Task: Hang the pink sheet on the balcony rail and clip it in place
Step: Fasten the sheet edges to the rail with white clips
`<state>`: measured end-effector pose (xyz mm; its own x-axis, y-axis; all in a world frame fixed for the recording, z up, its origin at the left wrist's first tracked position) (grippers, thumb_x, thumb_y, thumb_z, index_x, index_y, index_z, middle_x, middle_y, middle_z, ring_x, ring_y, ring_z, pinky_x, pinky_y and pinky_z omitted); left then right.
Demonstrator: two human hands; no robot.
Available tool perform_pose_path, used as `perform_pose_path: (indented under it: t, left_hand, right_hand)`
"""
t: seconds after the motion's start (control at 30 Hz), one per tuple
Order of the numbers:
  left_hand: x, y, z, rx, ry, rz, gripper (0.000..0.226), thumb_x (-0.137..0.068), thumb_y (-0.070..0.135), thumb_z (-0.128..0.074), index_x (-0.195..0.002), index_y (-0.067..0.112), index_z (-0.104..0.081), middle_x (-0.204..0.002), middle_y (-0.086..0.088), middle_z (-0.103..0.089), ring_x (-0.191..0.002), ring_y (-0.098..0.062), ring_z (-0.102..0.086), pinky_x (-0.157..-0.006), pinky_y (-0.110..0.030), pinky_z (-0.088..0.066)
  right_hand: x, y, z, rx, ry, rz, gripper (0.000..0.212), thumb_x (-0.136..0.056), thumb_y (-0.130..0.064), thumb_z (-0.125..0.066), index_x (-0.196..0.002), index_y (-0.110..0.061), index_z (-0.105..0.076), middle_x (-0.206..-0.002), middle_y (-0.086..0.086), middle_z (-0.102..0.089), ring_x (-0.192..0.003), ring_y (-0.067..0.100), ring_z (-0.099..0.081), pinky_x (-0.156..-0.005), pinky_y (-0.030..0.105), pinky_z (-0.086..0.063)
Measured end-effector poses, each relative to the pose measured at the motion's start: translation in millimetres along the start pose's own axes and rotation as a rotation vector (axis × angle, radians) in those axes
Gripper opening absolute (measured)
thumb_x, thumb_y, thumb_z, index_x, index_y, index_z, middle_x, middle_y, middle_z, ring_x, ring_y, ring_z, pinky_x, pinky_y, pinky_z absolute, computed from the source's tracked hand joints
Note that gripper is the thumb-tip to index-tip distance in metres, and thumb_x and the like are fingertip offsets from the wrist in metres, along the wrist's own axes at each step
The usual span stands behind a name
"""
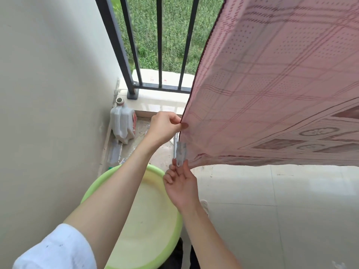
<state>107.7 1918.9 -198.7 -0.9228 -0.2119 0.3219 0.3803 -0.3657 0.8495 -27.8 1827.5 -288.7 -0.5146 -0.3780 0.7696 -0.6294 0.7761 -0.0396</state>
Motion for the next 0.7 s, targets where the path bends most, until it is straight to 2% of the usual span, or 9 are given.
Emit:
perform_pose_path:
  t: [0.1,0.23,0.53,0.63,0.7]
  left_hand:
    - [1,-1,0,0.016,0.024,0.022,0.031,-0.072,0.022,-0.077,-0.049,0.028,-0.057,-0.054,0.014,-0.056,-0.057,-0.001,-0.049,-0.056,-0.019,-0.036]
    - [4,-1,1,-0.014,0.052,0.033,0.031,-0.072,0.023,-0.077,-0.049,0.027,-0.056,-0.055,0.013,-0.056,-0.058,-0.001,-0.048,-0.058,-0.02,-0.035]
    - [11,6,7,-0.132,0.145,0.001,0.037,-0.076,0.021,-0.072,-0.048,0.026,-0.048,-0.052,0.016,-0.049,-0.054,-0.003,-0.043,-0.058,-0.023,-0.029]
    - [16,7,8,-0.177,0.168,0.005,0.031,-0.077,0.022,-0.07,-0.052,0.025,-0.052,-0.053,0.015,-0.052,-0.055,-0.004,-0.048,-0.058,-0.023,-0.031]
    - [20,6,8,-0.179,0.191,0.017,0.025,-0.078,0.023,-0.069,-0.056,0.022,-0.056,-0.055,0.011,-0.055,-0.059,-0.012,-0.056,-0.059,-0.028,-0.039]
  right_hand:
    - [-4,14,-9,-0.084,-0.028,0.005,0.03,-0.088,-0.03,-0.052,-0.085,-0.002,-0.062,-0.059,0.002,-0.05,-0.043,0.009,-0.038,-0.04,0.017,-0.029]
    - [-11,17,-25,-0.195,-0.082,0.052,0.029,-0.08,-0.029,-0.057,-0.088,-0.002,-0.063,-0.058,0.001,-0.049,-0.044,0.009,-0.039,-0.04,0.017,-0.031]
    - [-24,6,-49,-0.258,-0.121,0.152,0.024,-0.076,-0.028,-0.059,-0.08,-0.005,-0.064,-0.055,-0.001,-0.049,-0.044,0.008,-0.039,-0.041,0.017,-0.03]
    - [-25,7,-52,-0.268,-0.136,0.162,0.022,-0.076,-0.029,-0.059,-0.077,-0.008,-0.064,-0.057,-0.002,-0.049,-0.046,0.008,-0.041,-0.044,0.017,-0.033]
    - [-23,10,-56,-0.263,-0.167,0.145,0.021,-0.076,-0.031,-0.059,-0.074,-0.012,-0.068,-0.062,-0.003,-0.055,-0.055,0.01,-0.049,-0.052,0.02,-0.04]
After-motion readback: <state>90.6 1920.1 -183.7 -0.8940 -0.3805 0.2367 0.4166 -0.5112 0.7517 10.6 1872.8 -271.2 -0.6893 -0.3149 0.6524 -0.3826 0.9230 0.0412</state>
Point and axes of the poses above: each hand's wrist, its own x-axis away from the middle knuckle, its own z-axis out of the back of the hand, y = z × x, the point moved 9 cm from there along -x, towards the middle knuckle
